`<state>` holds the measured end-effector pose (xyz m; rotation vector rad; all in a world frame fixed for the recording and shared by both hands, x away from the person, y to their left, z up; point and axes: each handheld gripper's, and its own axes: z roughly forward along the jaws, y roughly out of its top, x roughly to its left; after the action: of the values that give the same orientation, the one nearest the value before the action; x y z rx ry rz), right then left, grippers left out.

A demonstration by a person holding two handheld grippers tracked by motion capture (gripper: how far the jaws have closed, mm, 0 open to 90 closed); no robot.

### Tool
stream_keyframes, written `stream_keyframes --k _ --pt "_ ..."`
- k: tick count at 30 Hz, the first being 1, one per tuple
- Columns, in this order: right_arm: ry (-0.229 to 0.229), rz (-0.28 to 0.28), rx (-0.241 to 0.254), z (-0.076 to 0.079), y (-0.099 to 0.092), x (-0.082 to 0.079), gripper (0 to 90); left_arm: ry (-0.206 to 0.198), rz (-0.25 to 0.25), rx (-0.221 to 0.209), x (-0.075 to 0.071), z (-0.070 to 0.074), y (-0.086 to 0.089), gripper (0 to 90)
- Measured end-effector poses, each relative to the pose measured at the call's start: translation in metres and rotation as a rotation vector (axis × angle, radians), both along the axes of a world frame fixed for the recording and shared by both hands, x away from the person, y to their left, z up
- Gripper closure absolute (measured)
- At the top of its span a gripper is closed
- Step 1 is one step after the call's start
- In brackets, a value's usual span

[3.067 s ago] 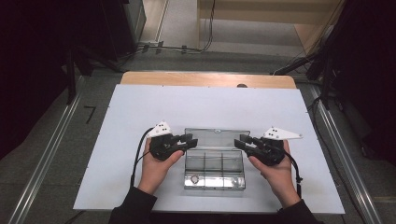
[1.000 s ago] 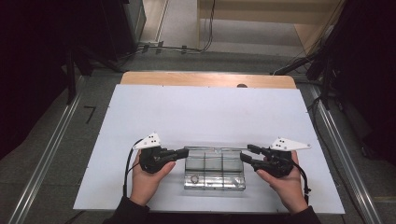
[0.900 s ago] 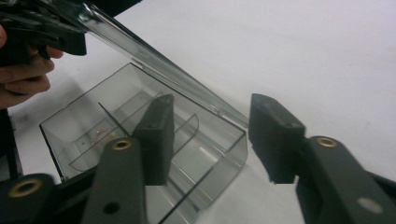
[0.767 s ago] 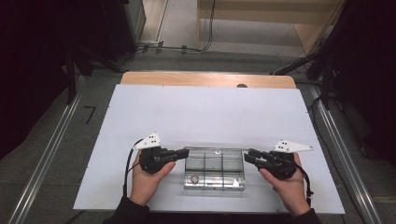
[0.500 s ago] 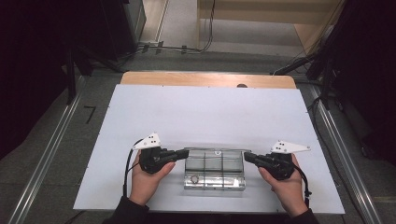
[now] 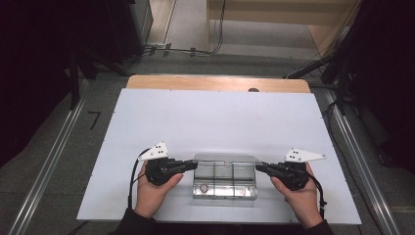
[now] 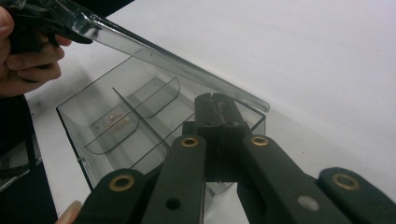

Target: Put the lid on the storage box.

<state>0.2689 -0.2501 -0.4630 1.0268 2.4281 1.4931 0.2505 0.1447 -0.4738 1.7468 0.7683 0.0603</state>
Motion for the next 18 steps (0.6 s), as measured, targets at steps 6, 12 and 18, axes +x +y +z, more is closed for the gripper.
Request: stream_keyframes --k 6,12,18 --pt "0.001 0.010 -0.003 -0.0013 -0.0010 -0.0014 87.2 0.003 -0.005 0.004 -0.0033 -0.0019 0.0006 90.0" --pt "-0.005 0.015 -0.017 -0.0040 -0.0011 -0.0036 87.2 0.007 -0.007 0.010 -0.0064 -0.0043 0.0023 90.0" --pt "0.000 0.023 -0.019 -0.0074 -0.0017 -0.0062 87.2 0.019 -0.018 0.019 -0.0089 -0.0071 0.0036 90.0"
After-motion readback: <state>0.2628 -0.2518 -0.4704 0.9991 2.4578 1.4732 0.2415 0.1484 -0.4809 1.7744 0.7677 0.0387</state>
